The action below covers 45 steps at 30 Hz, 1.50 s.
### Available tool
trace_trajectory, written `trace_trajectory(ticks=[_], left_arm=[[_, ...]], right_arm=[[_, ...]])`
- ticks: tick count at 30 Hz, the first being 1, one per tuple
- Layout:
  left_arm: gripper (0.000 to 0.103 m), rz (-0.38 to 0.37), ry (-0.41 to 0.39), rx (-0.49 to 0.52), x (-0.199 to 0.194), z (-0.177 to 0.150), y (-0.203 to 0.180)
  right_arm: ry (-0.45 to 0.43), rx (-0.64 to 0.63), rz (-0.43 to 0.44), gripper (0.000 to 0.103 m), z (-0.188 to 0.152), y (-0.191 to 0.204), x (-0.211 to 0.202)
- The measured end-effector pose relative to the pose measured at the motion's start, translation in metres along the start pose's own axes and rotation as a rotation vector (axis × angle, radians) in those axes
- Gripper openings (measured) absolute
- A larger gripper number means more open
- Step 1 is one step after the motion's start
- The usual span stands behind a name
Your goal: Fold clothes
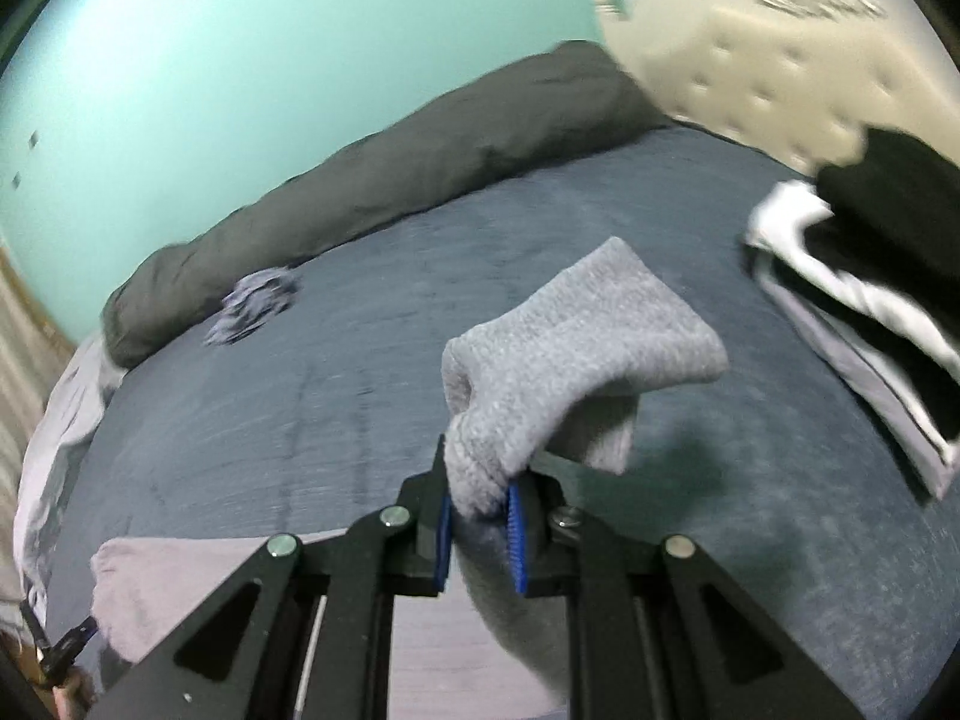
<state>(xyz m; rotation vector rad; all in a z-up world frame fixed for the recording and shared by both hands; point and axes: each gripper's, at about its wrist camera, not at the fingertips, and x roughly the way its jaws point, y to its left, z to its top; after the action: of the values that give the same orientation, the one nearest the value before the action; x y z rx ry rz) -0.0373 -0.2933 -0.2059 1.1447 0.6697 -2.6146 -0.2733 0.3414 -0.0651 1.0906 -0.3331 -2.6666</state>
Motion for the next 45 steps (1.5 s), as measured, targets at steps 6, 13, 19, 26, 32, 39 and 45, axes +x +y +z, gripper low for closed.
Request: trace_trajectory(ticks=[6, 13, 19, 26, 32, 39, 45], left_arm=[[0.058, -0.004, 0.007, 0.012, -0.001, 0.001, 0.004], [0.058, -0.038, -0.005, 0.001, -0.008, 0.002, 0.008], [0.058, -0.063, -0.006, -0.02, -0.012, 0.001, 0.015], [0.058, -0.074, -0.021, -0.055, -0.017, 0.0, 0.029], [0.058, -0.083, -0.022, -0.074, -0.018, 0.001, 0.039], [0.058, -0.089, -0.028, -0.084, -0.02, 0.001, 0.044], [0.058, -0.089, -0.025, -0.09, -0.019, 0.0, 0.045]], right_arm=[[0.04, -0.126, 0.066, 0.014, -0.002, 0.1, 0.022], [0.093, -0.275, 0.132, 0.014, -0.012, 0.227, 0.035], [0.13, -0.378, 0.199, 0.014, -0.035, 0.32, 0.043], [0.158, -0.438, 0.261, 0.014, -0.064, 0.393, 0.054], [0.169, -0.519, 0.293, 0.014, -0.094, 0.443, 0.059], [0.226, -0.633, 0.32, 0.014, -0.144, 0.481, 0.079], [0.309, -0.703, 0.323, 0.015, -0.184, 0.494, 0.098]])
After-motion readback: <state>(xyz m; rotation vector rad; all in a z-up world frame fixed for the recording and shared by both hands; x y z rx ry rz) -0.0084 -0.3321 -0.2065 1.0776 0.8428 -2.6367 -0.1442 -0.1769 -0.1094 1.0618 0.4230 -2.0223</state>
